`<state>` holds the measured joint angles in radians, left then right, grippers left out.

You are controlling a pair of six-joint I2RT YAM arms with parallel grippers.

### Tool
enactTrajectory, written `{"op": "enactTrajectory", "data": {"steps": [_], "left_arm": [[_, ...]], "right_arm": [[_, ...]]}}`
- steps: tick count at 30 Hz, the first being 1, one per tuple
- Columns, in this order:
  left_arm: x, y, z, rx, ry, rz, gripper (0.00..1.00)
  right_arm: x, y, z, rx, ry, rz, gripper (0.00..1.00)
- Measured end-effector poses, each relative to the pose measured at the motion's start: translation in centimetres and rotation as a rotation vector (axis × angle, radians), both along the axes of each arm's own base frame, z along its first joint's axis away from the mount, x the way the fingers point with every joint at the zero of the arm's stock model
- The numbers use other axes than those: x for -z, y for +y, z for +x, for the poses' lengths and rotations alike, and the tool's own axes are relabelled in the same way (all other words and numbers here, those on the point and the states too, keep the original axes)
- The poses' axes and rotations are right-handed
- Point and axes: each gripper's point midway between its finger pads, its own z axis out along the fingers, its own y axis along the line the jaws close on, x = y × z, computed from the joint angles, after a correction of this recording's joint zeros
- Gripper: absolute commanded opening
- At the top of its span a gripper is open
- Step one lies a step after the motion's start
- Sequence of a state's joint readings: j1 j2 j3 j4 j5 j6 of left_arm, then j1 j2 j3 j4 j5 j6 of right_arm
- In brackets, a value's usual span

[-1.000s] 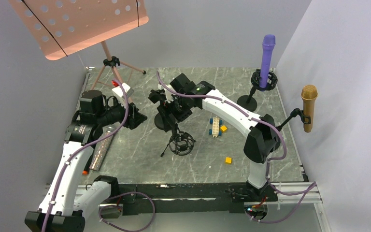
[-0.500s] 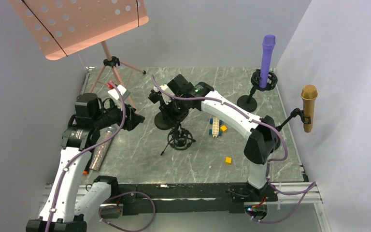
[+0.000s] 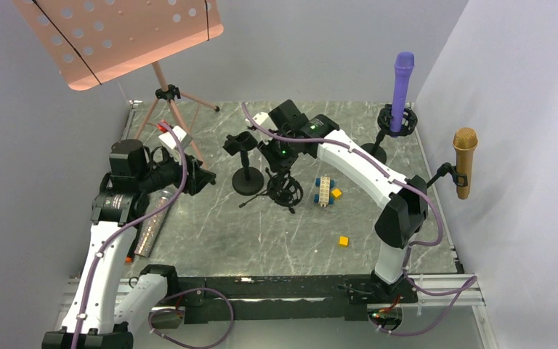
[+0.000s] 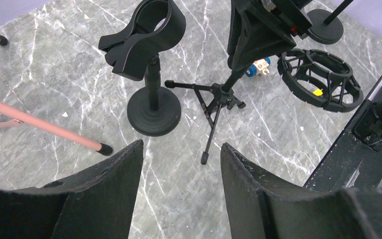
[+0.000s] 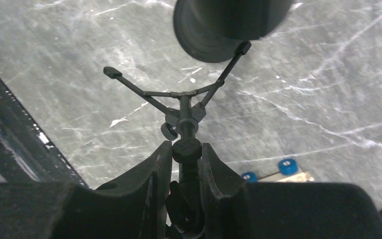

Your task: Remove the microphone from the stand

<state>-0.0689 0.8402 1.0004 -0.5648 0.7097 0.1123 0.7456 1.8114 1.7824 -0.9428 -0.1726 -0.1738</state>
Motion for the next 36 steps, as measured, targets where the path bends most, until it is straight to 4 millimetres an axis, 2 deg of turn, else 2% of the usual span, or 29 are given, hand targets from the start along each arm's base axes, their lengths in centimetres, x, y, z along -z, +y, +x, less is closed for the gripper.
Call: {"op": "enactTrajectory", "data": {"steps": [7,14,18,23,32,34,36], "left_arm": [[0.7,-0.2,0.7,0.009,0.037,-0.005,0.62],[0.8,-0.1,0.8,0.006,0.039,-0.005,0.62],[0.6,0.1,0.8,-0.004,0.031,-0.006,0.62],[0.1,0.3,0.6,-0.011,0.014,-0.009,0.62],[-0.2,0.7,0.2,-0.023,-0.001,-0.019,0.63],[-0.1,0.8,0.2,-0.028,0.003,-0.025,0.63],[0.0,0.8,0.2,-0.033,0.006,-0.028,0.63]], "right_arm": [[0.2,-4.2,4.2,0.11,-0.055,-0.081,0.25],[1.4,-6.9,8.3,0.198,-0.067,-0.153,0.25],[1.1,-7.1,10.4,0.226,-0.091,-0.152,0.25],[0.8,-6.4,12.6,0.241,-0.127,-0.146,0.26],[-1.0,-5.3,14.6,0.208,-0.262,-0.188,0.28],[-1.4,-5.5,15.0,0.197,-0.295,-0.206,0.31],[-1.6,-5.7,15.4,0.186,-0.324,-0.228,0.43]]}}
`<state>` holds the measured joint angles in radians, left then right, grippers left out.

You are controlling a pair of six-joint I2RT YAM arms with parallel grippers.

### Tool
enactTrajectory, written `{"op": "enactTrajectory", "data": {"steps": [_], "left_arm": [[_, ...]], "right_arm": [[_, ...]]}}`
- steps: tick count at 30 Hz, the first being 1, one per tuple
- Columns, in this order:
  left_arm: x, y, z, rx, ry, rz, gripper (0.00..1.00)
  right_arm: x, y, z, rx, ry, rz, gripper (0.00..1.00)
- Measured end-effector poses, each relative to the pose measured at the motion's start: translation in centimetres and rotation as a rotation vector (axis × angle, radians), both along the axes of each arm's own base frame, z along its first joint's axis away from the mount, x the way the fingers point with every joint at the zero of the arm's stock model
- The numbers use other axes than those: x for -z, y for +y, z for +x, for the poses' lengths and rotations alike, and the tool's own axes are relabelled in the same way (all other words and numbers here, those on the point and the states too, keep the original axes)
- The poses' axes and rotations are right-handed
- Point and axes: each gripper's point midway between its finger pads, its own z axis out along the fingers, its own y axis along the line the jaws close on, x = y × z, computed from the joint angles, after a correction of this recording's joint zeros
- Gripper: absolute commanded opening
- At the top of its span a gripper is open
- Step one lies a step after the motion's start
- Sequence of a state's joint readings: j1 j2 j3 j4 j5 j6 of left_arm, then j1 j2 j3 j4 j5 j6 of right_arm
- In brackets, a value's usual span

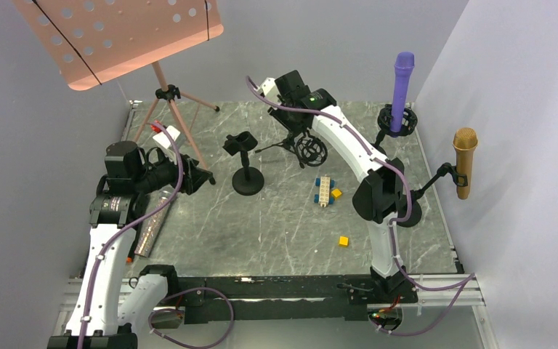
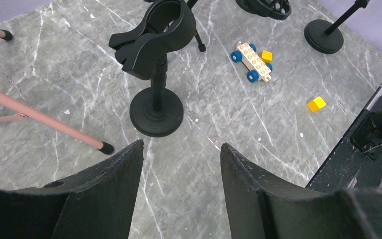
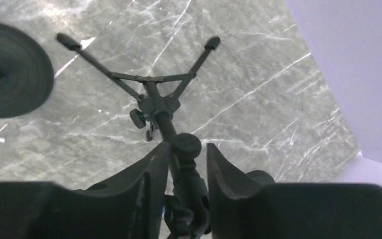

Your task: Remove the microphone from the stand

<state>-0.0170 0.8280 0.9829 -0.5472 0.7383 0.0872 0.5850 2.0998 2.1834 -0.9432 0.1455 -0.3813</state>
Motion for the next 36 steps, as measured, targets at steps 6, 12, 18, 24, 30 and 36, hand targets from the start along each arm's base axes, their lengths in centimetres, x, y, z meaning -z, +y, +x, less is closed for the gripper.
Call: {"op": "enactTrajectory", "data": {"steps": [6,12,18,24,30,36], "left_arm": [[-0.1,0.1,0.1,-0.004,-0.002,-0.006,0.64],[-0.1,0.1,0.1,-0.003,-0.002,-0.007,0.64],[-0.1,0.0,0.0,-0.004,0.005,-0.017,0.63],[-0.2,-0.3,-0.2,0.02,0.009,-0.027,0.63],[-1.3,-1.1,0.4,0.08,0.0,-0.025,0.64],[-5.1,-3.7,1.2,0.23,-0.111,0.034,0.64]], "right_arm": [[-0.5,-0.1,1.4,-0.013,-0.065,-0.055,0.73],[-1.2,0.5,2.2,-0.014,-0.095,-0.031,0.78],[-4.0,1.5,2.7,-0.019,-0.145,0.04,0.82],[-7.3,3.1,1.3,-0.075,-0.158,0.178,1.0],[-16.9,-0.8,-3.4,-0.072,-0.308,0.365,1.0],[-30.1,-10.5,-6.4,0.072,-0.651,0.501,1.0]]}}
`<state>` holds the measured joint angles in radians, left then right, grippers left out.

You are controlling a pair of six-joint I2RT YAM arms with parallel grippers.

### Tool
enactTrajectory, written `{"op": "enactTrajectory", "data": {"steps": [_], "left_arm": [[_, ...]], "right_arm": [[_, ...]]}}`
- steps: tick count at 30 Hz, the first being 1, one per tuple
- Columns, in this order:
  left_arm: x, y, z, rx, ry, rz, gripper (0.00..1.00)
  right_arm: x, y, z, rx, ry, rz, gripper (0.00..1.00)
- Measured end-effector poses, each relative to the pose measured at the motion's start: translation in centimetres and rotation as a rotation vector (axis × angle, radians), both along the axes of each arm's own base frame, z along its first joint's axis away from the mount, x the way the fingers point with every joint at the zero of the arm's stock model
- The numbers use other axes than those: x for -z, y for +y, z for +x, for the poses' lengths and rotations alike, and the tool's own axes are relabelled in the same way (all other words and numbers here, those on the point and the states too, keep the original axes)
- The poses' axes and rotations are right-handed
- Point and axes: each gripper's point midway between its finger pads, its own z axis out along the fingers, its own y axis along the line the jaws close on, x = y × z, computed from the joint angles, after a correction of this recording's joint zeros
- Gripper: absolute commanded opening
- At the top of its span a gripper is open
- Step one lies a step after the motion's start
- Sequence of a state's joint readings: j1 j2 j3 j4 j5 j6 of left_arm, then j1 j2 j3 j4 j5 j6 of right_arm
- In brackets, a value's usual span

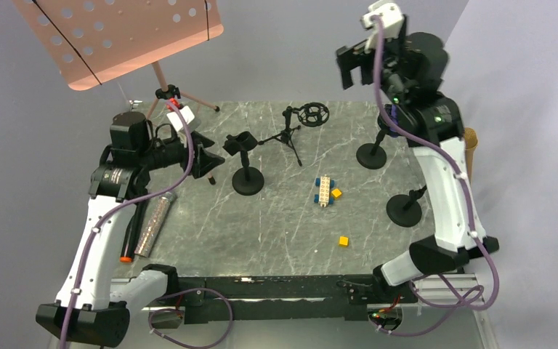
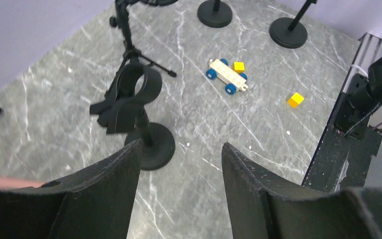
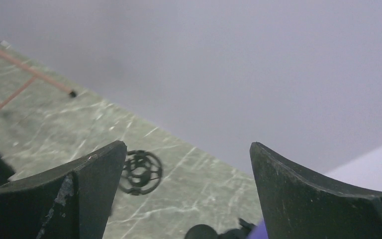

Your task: Remove the microphone from the stand

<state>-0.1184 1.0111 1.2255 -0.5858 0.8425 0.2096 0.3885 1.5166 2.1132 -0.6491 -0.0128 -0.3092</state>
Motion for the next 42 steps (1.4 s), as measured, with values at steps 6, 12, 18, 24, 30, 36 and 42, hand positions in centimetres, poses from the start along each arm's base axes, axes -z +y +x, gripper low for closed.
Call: {"op": "enactTrajectory", "data": {"steps": [6,12,18,24,30,36,42], "left_arm": [[-1.4,-3.0,0.0,0.131,-0.071,0.042,0.64],[-0.7,-5.2,0.5,0.212,-0.062,0.064,0.64],[-0.6,-6.0,0.7,0.229,-0.062,0.058,0.64],[-1.0,-6.4,0.7,0.238,-0.078,0.05,0.65],[-1.0,-6.4,0.7,0.237,-0.079,0.047,0.64],[-1.6,-7.4,0.7,0.253,-0.087,0.022,0.64],[-4.0,-13.9,1.1,0.376,-0.127,-0.039,0.64]], "right_arm": [[-1.4,-6.8,-0.5,0.186,-0.033,0.033,0.99],[5.3,-12.5,2.5,0.361,0.164,0.047,0.99],[9.0,-13.9,3.3,0.405,0.274,0.045,0.99],[9.3,-14.8,3.6,0.442,0.283,0.056,0.96],[10.9,-15.8,4.7,0.49,0.32,0.056,0.95],[13.0,-17.1,5.3,0.527,0.369,0.065,0.9],[15.3,-19.3,5.8,0.574,0.421,0.067,0.8]]}}
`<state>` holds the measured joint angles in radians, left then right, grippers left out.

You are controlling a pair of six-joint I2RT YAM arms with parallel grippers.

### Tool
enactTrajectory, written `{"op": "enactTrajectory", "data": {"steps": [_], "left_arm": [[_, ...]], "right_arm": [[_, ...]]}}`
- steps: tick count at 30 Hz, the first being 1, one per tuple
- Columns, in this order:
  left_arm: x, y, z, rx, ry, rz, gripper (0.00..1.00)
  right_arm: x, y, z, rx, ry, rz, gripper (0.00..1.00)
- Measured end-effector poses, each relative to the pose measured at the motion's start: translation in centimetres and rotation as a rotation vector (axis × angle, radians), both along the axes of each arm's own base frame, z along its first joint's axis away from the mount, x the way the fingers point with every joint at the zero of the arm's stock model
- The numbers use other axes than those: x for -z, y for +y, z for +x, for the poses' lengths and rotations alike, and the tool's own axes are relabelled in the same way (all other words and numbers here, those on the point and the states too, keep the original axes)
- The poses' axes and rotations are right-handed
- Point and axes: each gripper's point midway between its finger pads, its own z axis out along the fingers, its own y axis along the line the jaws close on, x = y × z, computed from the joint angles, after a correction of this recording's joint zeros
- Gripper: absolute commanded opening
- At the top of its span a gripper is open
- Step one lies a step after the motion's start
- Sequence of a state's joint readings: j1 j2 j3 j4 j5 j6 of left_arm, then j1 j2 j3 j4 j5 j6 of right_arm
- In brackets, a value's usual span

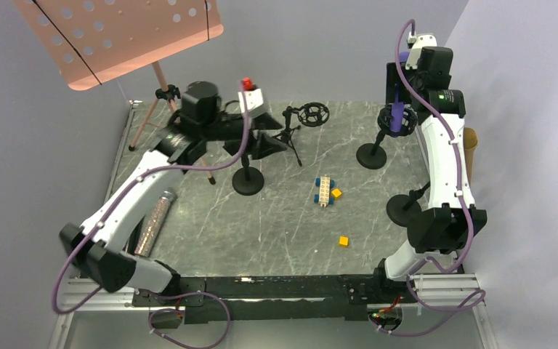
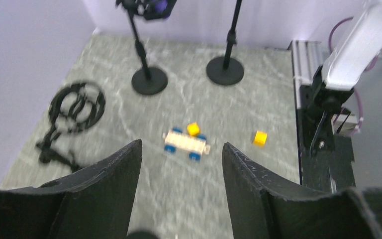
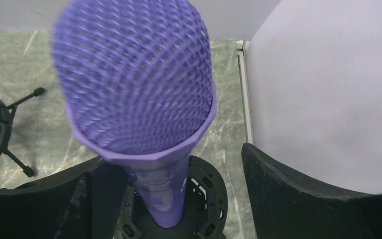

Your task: Remove the microphone from the stand

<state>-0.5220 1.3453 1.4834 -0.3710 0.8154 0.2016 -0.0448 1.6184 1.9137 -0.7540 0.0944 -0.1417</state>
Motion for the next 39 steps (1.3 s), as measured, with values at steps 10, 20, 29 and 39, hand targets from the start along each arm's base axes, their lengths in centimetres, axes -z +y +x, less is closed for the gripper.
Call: {"op": "enactTrajectory", "data": {"steps": [10,20,29,39], "left_arm": [[0.8,-11.8,-0.8,0.182,0.03,-0.03,0.64],[0.4,-11.9,-1.8,0.184,0.011,-0.033,0.64],[-0.6,-11.3,-1.7,0.149,-0.016,-0.041,0.69],[-4.7,-11.5,-1.7,0.113,0.018,-0.183,0.72]], "right_arm": [[3.7,-0.1,-0.2,-0.033,0.085,0.016,0.61],[3.8,1.2,-0.5,-0.113,0.08,0.029,0.0],[-6.9,4.2,-1.1,-0.255,-0.203,0.084,0.0],[-15.9,17.9,-11.4,-0.968,-0.455,0.416,0.0]]}}
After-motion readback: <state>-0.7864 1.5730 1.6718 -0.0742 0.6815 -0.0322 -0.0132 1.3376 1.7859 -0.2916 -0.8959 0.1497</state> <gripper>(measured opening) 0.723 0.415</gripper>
